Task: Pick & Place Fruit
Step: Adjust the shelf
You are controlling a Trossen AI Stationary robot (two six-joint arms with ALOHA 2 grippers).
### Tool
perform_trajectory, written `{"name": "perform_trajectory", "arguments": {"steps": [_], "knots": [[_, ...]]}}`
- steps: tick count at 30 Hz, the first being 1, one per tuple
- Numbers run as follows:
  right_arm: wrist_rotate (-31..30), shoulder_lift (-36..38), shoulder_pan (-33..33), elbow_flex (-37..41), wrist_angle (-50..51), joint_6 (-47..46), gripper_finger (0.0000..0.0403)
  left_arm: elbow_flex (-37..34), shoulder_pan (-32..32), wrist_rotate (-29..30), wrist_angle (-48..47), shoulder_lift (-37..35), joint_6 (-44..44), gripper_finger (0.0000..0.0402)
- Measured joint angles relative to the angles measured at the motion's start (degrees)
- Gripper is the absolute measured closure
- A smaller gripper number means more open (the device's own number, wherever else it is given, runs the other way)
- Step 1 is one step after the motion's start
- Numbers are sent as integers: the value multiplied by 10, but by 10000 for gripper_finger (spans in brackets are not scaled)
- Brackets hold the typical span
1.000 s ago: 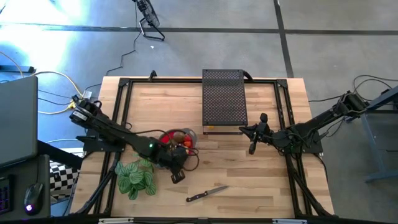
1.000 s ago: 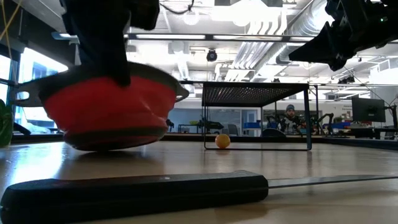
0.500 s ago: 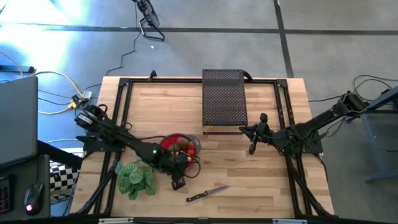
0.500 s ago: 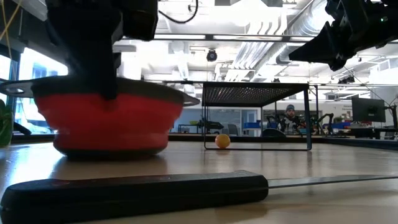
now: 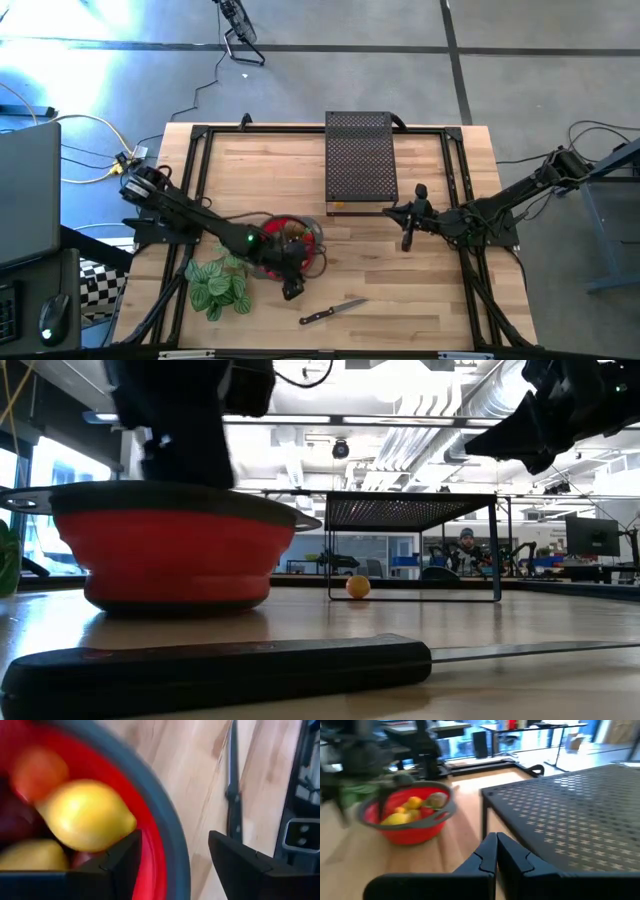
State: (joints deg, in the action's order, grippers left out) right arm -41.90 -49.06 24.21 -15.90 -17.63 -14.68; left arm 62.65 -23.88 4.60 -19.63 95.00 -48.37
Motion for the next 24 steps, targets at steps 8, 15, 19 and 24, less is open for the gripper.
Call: {"name": "perform_trajectory", "arguments": {"steps": [8, 15, 19, 24], "knots": [[75, 0, 0, 0, -18, -20, 400, 29, 42, -28, -37, -50, 101, 238], [105, 0, 0, 0, -20, -50, 400, 52, 48, -4, -139, -102, 118, 321], [106, 0, 0, 0, -26, -50, 400, 53, 48, 18, -184, -126, 90, 370], [109, 0, 0, 0, -37, -62, 400, 53, 47, 26, -241, -132, 58, 396]]}}
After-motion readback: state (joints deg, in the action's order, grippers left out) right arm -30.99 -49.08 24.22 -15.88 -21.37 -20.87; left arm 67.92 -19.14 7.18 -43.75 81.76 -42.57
